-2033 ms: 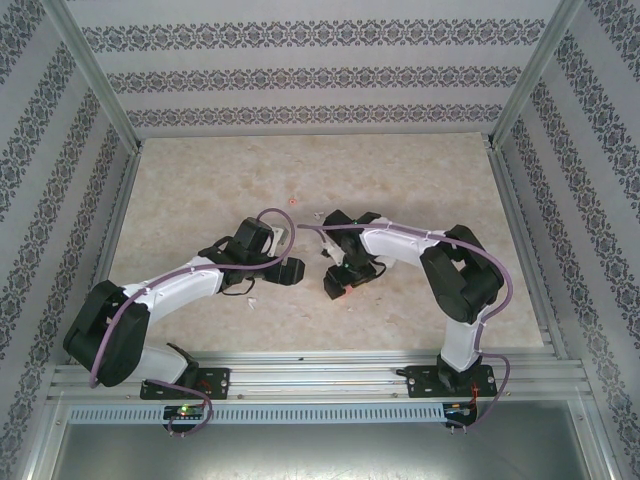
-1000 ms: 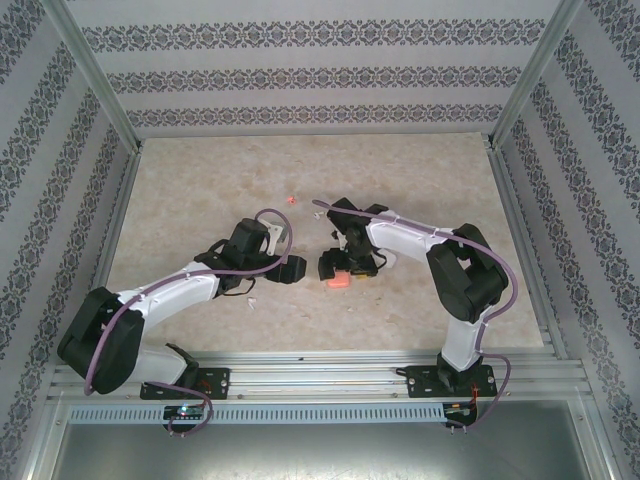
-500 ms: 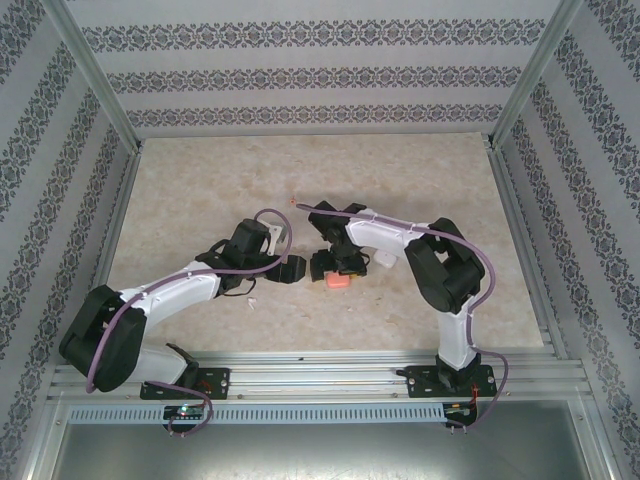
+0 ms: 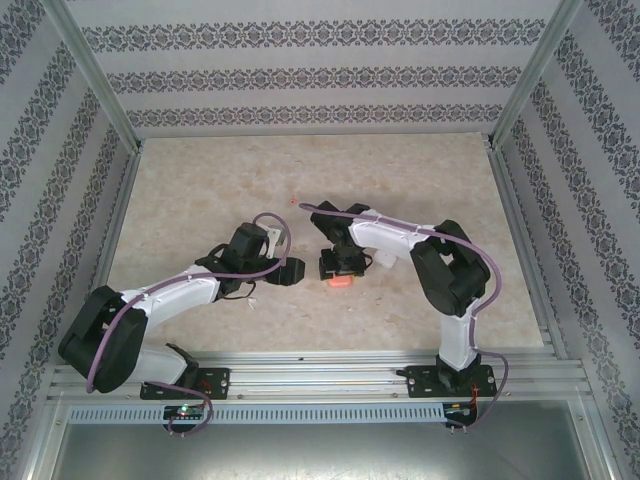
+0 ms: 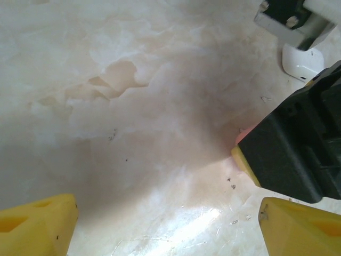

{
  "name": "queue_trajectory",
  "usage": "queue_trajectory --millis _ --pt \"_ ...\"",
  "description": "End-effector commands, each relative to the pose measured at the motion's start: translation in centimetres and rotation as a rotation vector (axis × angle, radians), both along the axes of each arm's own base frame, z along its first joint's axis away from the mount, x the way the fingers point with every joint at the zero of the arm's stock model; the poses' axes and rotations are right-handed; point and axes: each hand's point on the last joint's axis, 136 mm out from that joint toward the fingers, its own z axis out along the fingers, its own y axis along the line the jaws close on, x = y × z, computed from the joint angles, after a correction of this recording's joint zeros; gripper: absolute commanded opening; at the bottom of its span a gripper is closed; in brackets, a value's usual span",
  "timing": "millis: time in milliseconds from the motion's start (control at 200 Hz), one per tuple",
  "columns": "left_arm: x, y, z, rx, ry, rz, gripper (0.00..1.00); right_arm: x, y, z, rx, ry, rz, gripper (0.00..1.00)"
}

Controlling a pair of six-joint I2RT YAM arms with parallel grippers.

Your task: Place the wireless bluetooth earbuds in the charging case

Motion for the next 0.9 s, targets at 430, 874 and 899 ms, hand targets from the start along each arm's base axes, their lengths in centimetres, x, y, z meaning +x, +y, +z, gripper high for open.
queue_trajectory --millis 430,874,899 --pt "0.2 -9.5 11.0 -0.362 -0.52 -0.206 0.83 3.6 -0.3 14.7 0.363 -0.219 -0.143 0.48" --pt "1.6 -12.0 15.3 -0.607 -0.531 -0.196 0.68 2.4 -0.2 18.3 0.487 -0.267 -0.179 0.48" --pt "1.7 -12.1 15.3 -0.615 -0.525 -0.191 0.67 2.3 -0.1 18.4 0.493 -0.266 -0.179 0.48"
